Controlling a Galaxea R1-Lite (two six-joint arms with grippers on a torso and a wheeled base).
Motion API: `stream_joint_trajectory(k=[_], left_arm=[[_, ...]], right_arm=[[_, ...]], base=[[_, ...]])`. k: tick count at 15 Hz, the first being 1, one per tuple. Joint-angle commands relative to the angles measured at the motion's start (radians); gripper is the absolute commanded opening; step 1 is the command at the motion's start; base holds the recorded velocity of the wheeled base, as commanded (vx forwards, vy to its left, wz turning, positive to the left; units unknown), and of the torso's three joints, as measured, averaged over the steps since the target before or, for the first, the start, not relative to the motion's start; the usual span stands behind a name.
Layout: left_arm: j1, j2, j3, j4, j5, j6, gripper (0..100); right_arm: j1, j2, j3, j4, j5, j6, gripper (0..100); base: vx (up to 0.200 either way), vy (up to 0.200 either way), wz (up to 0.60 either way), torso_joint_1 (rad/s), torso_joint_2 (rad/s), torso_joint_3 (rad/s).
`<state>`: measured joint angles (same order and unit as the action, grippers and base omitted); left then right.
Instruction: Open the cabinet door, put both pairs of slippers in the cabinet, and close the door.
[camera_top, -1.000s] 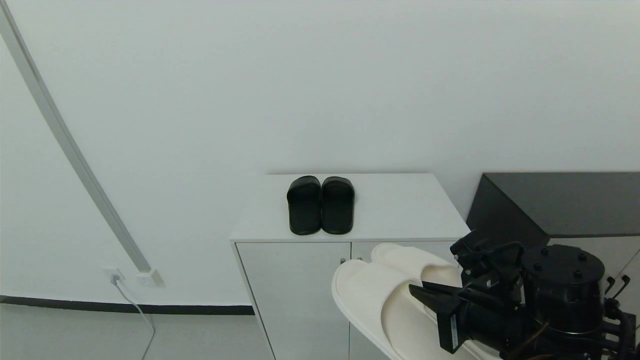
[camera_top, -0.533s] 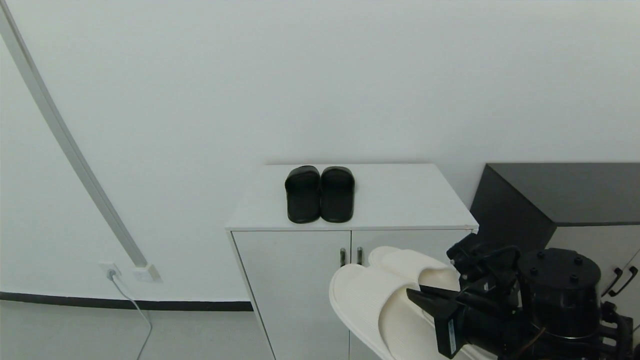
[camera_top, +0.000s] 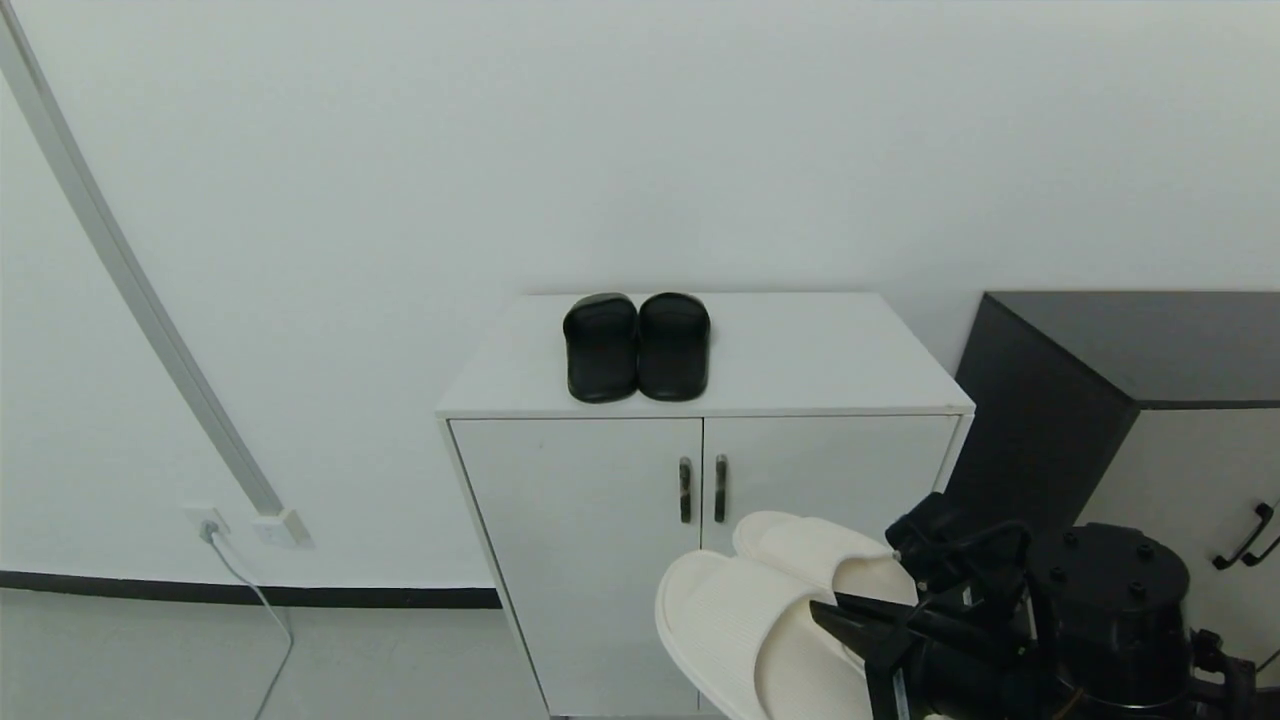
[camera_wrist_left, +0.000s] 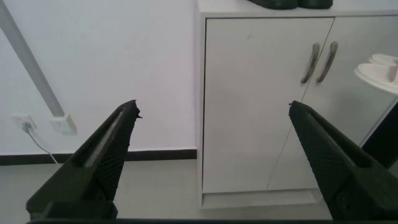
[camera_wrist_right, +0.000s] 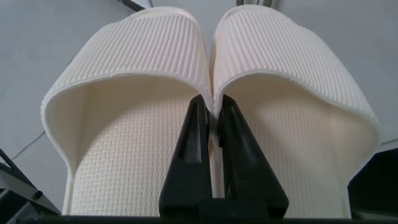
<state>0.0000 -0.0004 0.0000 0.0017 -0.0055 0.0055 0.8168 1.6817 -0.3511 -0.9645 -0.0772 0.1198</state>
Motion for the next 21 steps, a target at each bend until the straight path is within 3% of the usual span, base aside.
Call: stream_joint_trajectory(k=[1,5,17,19,20,21], left_arm=[[0.0,0.0,0.0,0.0,-0.001,0.001,100],[0.0,0.0,0.0,0.0,-0.004,0.017,100],[-0.003,0.039,-0.006,-0.002,-0.011,0.025,100],[-0.011,0.063,-0.006,-0.003,-0.016,0.048,100],[-0.014,0.114,-0.052,-0.003,-0.051,0.059,100],[-0.014,0.257,-0.184,0.003,-0.1,-0.015,100]], right_arm=[[0.001,0.006,0.004,-0.002,-0.001,0.0,0],[0.001,0.006,0.006,-0.005,-0.001,0.0,0],[0.002,-0.023,0.023,-0.007,-0.003,-0.006,0],[0.002,-0.023,0.029,-0.007,-0.001,-0.006,0],[0.002,-0.023,0.03,-0.007,-0.001,-0.006,0],[0.002,-0.023,0.029,-0.007,-0.001,-0.006,0]], base=[[0.0,0.0,0.0,-0.222,0.55,0.325],[0.0,0.0,0.0,-0.212,0.53,0.312],[0.0,0.0,0.0,-0.166,0.49,0.32],[0.0,0.0,0.0,-0.11,0.46,0.351],[0.0,0.0,0.0,-0.085,0.45,0.359],[0.0,0.0,0.0,-0.08,0.46,0.364]])
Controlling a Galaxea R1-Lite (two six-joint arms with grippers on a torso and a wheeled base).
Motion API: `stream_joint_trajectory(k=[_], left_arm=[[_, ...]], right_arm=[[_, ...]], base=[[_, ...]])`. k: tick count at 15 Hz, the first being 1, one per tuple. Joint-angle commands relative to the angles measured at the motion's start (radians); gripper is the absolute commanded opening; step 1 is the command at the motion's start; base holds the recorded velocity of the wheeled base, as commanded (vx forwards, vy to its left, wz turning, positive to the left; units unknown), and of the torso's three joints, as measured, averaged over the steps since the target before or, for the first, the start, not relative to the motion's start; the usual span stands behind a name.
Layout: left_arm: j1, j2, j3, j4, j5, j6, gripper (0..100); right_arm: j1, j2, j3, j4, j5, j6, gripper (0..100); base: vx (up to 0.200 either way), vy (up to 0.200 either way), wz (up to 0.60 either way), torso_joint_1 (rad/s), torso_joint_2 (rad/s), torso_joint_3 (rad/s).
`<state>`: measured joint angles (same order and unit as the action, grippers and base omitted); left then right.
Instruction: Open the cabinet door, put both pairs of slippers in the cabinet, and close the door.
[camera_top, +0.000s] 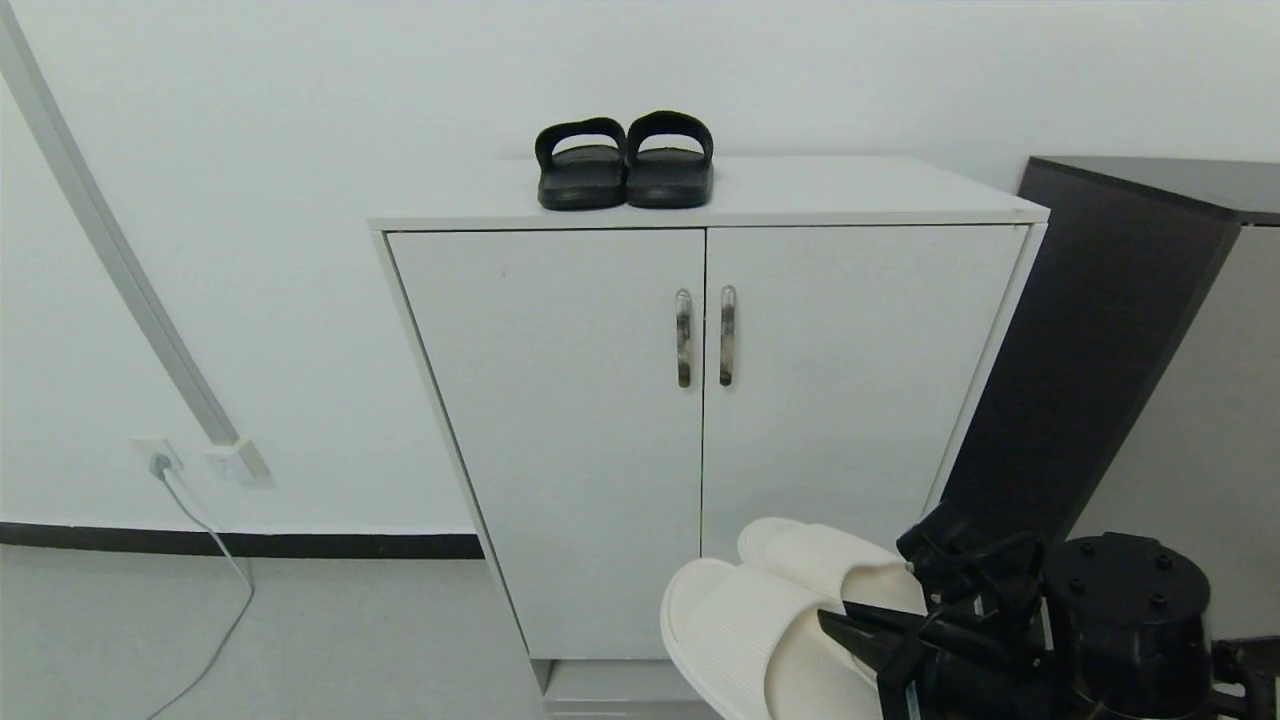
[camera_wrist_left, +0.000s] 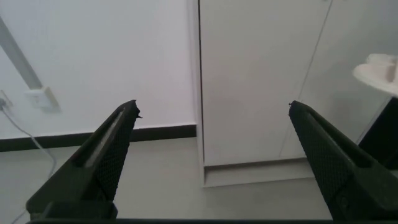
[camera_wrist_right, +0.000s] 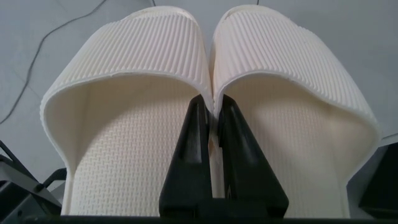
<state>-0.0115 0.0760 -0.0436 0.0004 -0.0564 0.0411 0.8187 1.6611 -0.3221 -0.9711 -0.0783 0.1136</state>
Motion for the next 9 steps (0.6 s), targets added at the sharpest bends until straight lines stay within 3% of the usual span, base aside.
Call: stream_joint_trajectory(k=[1,2,4,6,8,9], left_arm=[[-0.002,0.295,-0.196,-0.007,-0.082,-0.055,100],[-0.01,0.423,-0.232,-0.056,-0.128,-0.058,100],[-0.048,0.657,-0.226,-0.247,-0.217,-0.053,100],[-0.157,0.838,-0.232,-0.384,-0.235,-0.053,100],[-0.301,0.982,-0.249,-0.54,-0.232,-0.052,100],[-0.332,1.01,-0.259,-0.565,-0.229,-0.053,100]], right_arm=[[0.002,-0.001,-0.002,-0.009,0.0,0.0,0],[0.0,0.003,0.0,-0.02,-0.001,0.0,0],[0.0,0.003,0.002,-0.024,-0.005,0.0,0],[0.0,0.003,0.002,-0.026,-0.003,0.001,0],[0.0,0.006,0.002,-0.026,-0.005,0.001,0],[0.0,0.006,0.002,-0.026,-0.005,0.001,0]], base=[[0.0,0.0,0.0,-0.076,0.44,0.378],[0.0,0.0,0.0,-0.041,0.45,0.388],[0.0,0.0,0.0,-0.024,0.44,0.405],[0.0,0.0,0.0,-0.005,0.21,0.207],[0.0,0.0,0.0,-0.002,0.07,0.063],[0.0,0.0,0.0,0.0,0.0,0.0]])
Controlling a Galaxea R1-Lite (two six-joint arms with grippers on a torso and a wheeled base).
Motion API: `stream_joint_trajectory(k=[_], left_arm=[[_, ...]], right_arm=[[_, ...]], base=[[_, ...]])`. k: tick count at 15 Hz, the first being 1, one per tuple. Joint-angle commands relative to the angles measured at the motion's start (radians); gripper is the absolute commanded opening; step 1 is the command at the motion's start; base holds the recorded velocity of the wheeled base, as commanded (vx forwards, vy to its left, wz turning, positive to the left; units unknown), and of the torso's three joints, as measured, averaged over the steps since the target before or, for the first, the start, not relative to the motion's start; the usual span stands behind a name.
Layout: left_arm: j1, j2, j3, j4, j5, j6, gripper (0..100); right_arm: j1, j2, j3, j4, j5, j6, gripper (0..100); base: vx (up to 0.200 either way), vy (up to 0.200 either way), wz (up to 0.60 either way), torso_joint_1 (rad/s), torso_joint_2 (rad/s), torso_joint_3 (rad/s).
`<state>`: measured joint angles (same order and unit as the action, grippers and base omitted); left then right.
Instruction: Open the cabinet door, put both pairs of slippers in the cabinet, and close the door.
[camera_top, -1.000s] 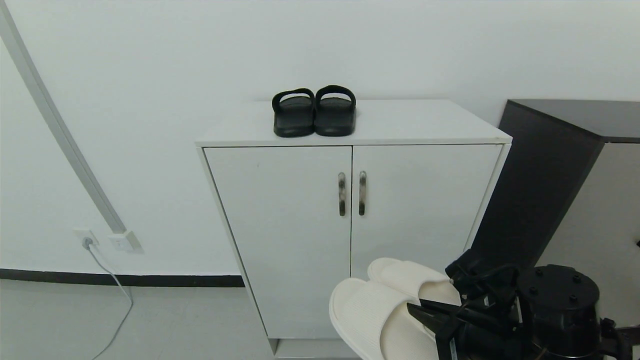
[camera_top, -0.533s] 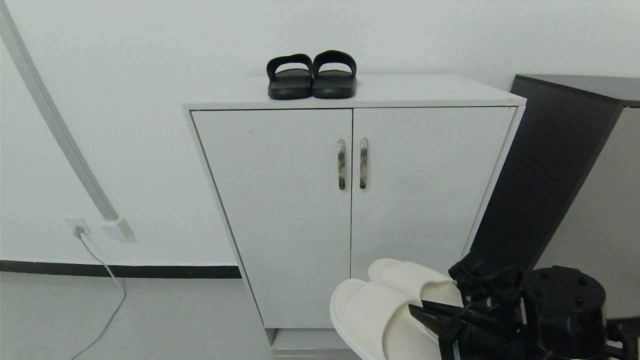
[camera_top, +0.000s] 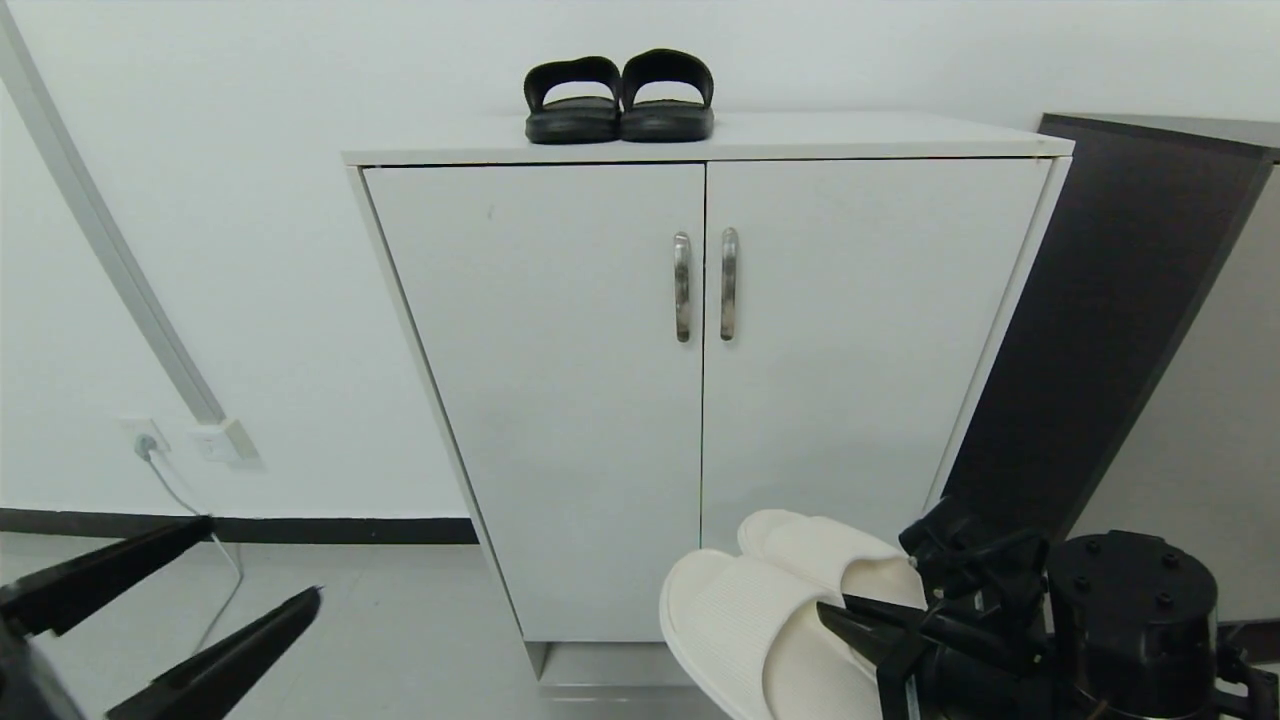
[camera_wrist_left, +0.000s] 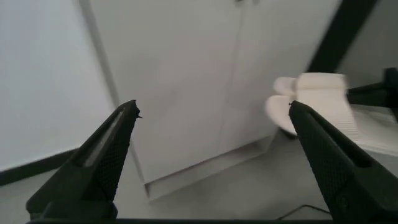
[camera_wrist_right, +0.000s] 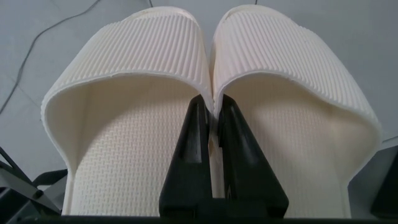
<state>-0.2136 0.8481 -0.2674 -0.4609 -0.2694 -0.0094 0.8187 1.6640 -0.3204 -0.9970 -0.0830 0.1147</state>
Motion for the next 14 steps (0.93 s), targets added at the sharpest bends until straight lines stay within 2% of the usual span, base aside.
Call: stream_joint_trajectory(k=[1,4,7,8,9,10,14], left_arm=[[-0.216,0.309,-0.096,-0.145,0.004,-0.008,100],[-0.336,0.416,-0.251,-0.148,-0.008,-0.011,100],[-0.397,0.569,-0.42,-0.151,-0.004,-0.011,100],[-0.418,0.612,-0.472,-0.16,-0.004,-0.029,100],[-0.418,0.612,-0.472,-0.16,-0.004,-0.029,100],[-0.469,0.66,-0.559,-0.171,-0.014,-0.1,100],[-0.471,0.799,-0.684,-0.173,-0.134,-0.124,100]], right_arm=[[0.0,0.003,0.001,0.0,-0.001,-0.001,0],[0.0,-0.001,0.006,-0.014,0.005,-0.013,0],[-0.003,-0.001,0.014,-0.043,0.009,-0.009,0],[-0.001,-0.001,0.017,-0.043,0.009,-0.012,0],[-0.001,-0.001,0.017,-0.043,0.009,-0.012,0],[0.002,-0.001,0.023,-0.043,0.011,-0.013,0],[0.008,0.002,0.031,-0.043,0.022,-0.015,0]], base=[[0.0,0.0,0.0,0.0,0.0,0.0],[0.0,0.0,0.0,0.0,0.0,0.0],[0.0,0.0,0.0,0.0,0.0,0.0],[0.0,0.0,0.0,0.0,0.0,0.0],[0.0,0.0,0.0,0.0,0.0,0.0],[0.0,0.0,0.0,0.0,0.0,0.0],[0.0,0.0,0.0,0.0,0.0,0.0]])
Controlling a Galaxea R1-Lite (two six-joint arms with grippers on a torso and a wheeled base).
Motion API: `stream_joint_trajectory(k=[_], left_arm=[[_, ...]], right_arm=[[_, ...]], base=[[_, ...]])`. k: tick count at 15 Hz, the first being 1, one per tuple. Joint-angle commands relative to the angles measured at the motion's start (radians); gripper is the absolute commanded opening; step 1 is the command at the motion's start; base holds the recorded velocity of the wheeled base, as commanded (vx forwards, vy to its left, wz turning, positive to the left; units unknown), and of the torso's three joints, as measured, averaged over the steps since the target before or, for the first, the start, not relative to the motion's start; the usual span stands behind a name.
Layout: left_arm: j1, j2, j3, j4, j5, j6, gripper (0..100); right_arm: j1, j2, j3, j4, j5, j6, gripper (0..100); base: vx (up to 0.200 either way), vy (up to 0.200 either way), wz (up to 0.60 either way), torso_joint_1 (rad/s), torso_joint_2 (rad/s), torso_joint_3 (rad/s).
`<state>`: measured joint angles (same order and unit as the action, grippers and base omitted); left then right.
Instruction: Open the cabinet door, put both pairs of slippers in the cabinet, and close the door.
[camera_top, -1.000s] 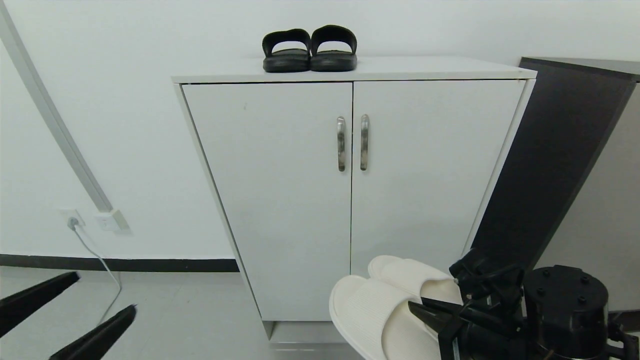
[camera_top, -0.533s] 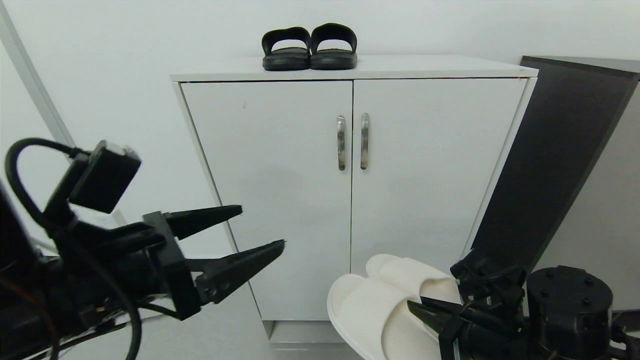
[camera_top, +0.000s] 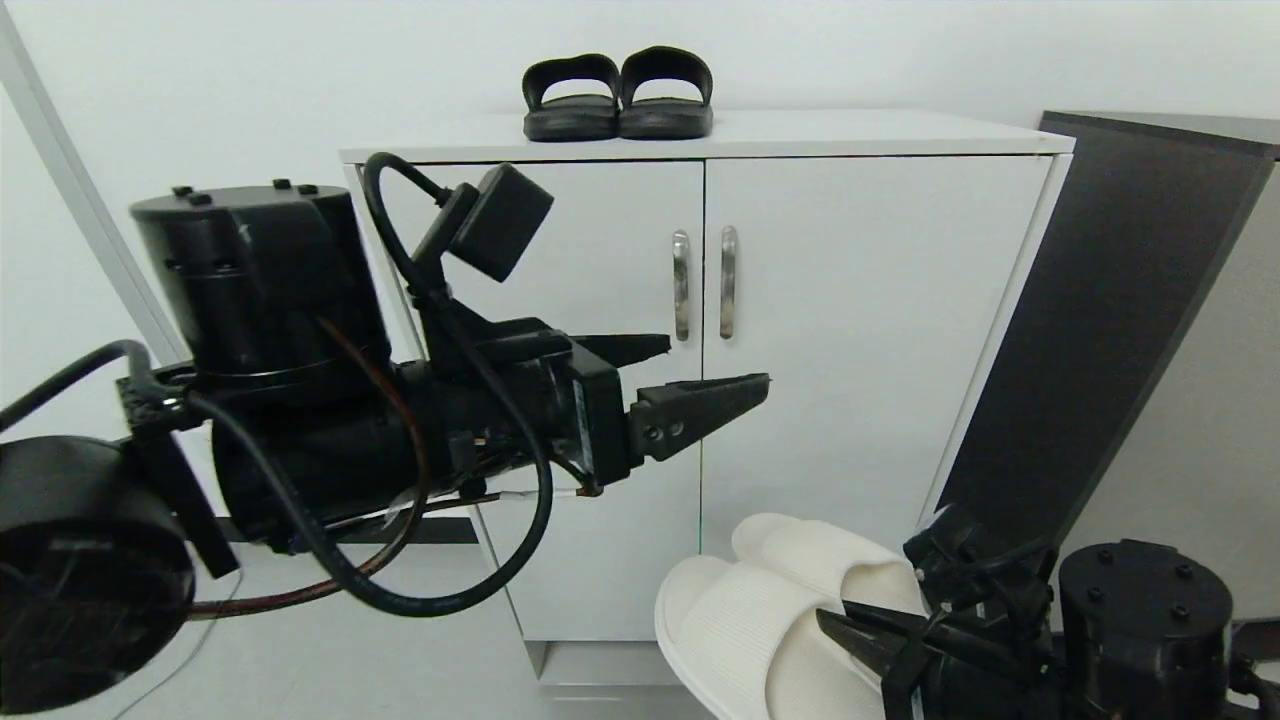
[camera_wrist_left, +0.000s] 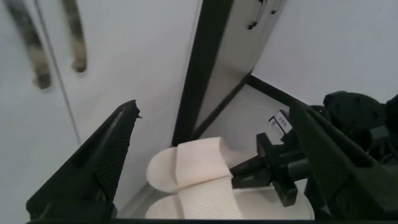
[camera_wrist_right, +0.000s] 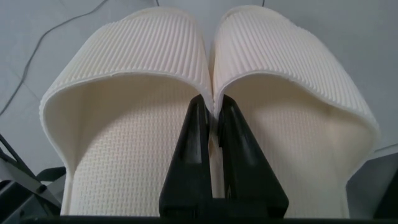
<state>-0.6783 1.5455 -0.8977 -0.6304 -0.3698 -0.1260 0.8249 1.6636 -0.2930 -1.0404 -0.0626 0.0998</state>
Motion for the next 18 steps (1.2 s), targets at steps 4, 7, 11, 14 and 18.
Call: stream_joint_trajectory(k=[4,7,11,14,18], left_arm=[[-0.007,0.197,-0.188,-0.012,-0.09,-0.133,100],[-0.007,0.205,-0.21,-0.031,-0.212,-0.202,100],[0.005,0.283,-0.302,-0.031,-0.097,-0.193,100],[0.013,0.28,-0.314,-0.025,-0.032,-0.123,100],[0.039,0.271,-0.31,-0.012,0.014,-0.118,100]], right_arm=[[0.013,0.007,0.015,0.0,0.001,-0.002,0],[0.016,0.013,0.026,0.0,0.01,-0.018,0],[0.023,0.013,0.028,-0.01,0.017,-0.02,0],[0.023,0.013,0.028,-0.01,0.017,-0.02,0],[0.025,0.013,0.029,-0.012,0.017,-0.026,0]], base=[[0.0,0.0,0.0,0.0,0.0,0.0],[0.0,0.0,0.0,0.0,0.0,0.0],[0.0,0.0,0.0,0.0,0.0,0.0],[0.0,0.0,0.0,0.0,0.0,0.0],[0.0,0.0,0.0,0.0,0.0,0.0]])
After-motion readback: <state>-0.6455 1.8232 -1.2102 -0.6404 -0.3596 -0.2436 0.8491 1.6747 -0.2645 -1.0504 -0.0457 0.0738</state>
